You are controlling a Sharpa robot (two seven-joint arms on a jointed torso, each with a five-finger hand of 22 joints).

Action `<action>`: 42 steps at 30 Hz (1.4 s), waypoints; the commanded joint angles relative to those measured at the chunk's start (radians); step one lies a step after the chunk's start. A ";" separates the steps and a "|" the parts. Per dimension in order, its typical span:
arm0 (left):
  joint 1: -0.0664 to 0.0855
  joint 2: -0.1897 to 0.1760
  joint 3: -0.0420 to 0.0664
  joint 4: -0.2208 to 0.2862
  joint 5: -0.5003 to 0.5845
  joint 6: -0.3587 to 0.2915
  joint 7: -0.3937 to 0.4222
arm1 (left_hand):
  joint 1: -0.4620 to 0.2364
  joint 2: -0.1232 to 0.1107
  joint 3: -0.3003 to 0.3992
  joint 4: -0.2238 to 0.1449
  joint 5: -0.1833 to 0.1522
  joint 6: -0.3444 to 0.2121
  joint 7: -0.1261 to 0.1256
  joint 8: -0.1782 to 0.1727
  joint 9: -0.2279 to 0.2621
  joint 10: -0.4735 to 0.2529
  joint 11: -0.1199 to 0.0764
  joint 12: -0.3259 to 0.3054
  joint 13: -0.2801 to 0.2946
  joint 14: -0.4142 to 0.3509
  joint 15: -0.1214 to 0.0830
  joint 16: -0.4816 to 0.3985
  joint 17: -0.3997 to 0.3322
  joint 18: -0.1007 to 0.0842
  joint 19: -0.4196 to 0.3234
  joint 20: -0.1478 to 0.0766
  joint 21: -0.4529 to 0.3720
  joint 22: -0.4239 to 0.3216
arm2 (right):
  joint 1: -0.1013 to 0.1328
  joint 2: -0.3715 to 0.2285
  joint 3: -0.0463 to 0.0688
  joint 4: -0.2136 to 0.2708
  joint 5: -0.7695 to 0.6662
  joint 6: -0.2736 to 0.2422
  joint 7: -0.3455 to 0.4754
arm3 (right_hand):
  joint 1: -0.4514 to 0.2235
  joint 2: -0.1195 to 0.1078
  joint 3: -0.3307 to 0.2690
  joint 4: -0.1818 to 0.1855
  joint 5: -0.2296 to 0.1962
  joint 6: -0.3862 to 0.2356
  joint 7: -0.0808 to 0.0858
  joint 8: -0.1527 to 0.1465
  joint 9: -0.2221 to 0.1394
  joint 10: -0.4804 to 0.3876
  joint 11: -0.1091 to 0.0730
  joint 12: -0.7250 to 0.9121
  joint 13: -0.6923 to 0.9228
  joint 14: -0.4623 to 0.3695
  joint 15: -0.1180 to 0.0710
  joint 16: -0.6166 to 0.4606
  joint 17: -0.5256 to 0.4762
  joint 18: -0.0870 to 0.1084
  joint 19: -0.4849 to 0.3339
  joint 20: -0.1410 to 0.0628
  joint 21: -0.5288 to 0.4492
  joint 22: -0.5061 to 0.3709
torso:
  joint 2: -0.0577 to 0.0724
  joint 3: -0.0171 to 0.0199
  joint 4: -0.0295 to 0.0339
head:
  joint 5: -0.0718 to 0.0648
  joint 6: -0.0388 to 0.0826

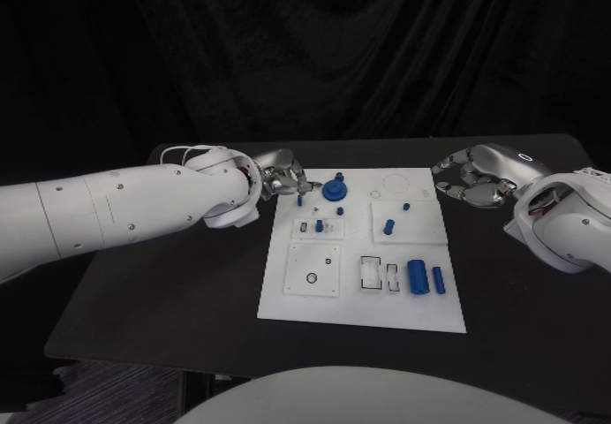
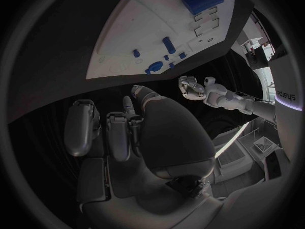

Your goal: Assemble the parts on the task board

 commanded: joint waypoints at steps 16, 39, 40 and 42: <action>0.069 0.080 0.000 -0.169 0.015 0.287 -0.093 | 0.026 0.004 0.017 0.004 -0.102 -0.023 0.016 -0.060 0.019 0.103 0.008 0.001 0.260 0.106 0.005 0.003 0.263 0.002 0.012 0.009 0.000 0.111 | -0.002 0.009 0.001 -0.009 -0.002 0.007 -0.018 | -0.007 0.005 0.010 0.000 0.003 0.008 -0.002 -0.006 -0.002 0.093 0.004 -0.005 0.254 0.086 0.003 -0.006 0.202 0.011 -0.005 0.000 -0.009 0.176 | 0.004 0.0036 0.0020 | -0.001 0.000; 0.031 0.167 0.000 -0.307 0.017 0.329 -0.092 | -0.037 -0.004 -0.011 0.006 -0.118 -0.015 0.024 -0.083 0.022 0.103 0.016 0.001 0.260 0.106 0.012 0.003 0.263 0.003 0.013 0.016 -0.003 0.114 | -0.002 0.007 0.001 -0.005 -0.002 0.010 -0.014 | -0.008 0.005 0.012 0.000 0.003 0.008 -0.001 -0.007 -0.003 0.087 0.004 -0.009 0.248 0.086 0.002 -0.006 0.202 0.011 -0.005 0.000 -0.009 0.175 | 0.010 -0.0051 -0.0031 | 0.001 0.000; 0.029 0.168 0.000 -0.310 0.017 0.330 -0.092 | -0.037 -0.004 -0.011 0.006 -0.118 -0.015 0.024 -0.083 0.022 0.103 0.016 0.001 0.260 0.106 0.012 0.003 0.263 0.003 0.013 0.016 -0.003 0.114 | -0.002 0.007 0.001 -0.005 -0.002 0.010 -0.014 | -0.008 0.005 0.012 0.000 0.003 0.008 -0.001 -0.007 -0.003 0.087 0.004 -0.009 0.248 0.086 0.002 -0.006 0.202 0.011 -0.005 0.000 -0.009 0.175 | 0.009 -0.0043 -0.0025 | 0.000 0.000; 0.023 0.171 0.000 -0.316 0.017 0.334 -0.092 | -0.038 -0.003 -0.012 0.006 -0.118 -0.014 0.024 -0.083 0.022 0.103 0.016 0.001 0.260 0.106 0.012 0.003 0.263 0.003 0.012 0.016 -0.004 0.114 | -0.002 0.006 0.001 -0.005 -0.002 0.010 -0.014 | -0.008 0.005 0.012 0.000 0.003 0.008 -0.001 -0.007 -0.003 0.087 0.004 -0.009 0.248 0.086 0.002 -0.006 0.202 0.011 -0.005 0.000 -0.009 0.175 | 0.007 -0.0031 -0.0014 | -0.001 0.000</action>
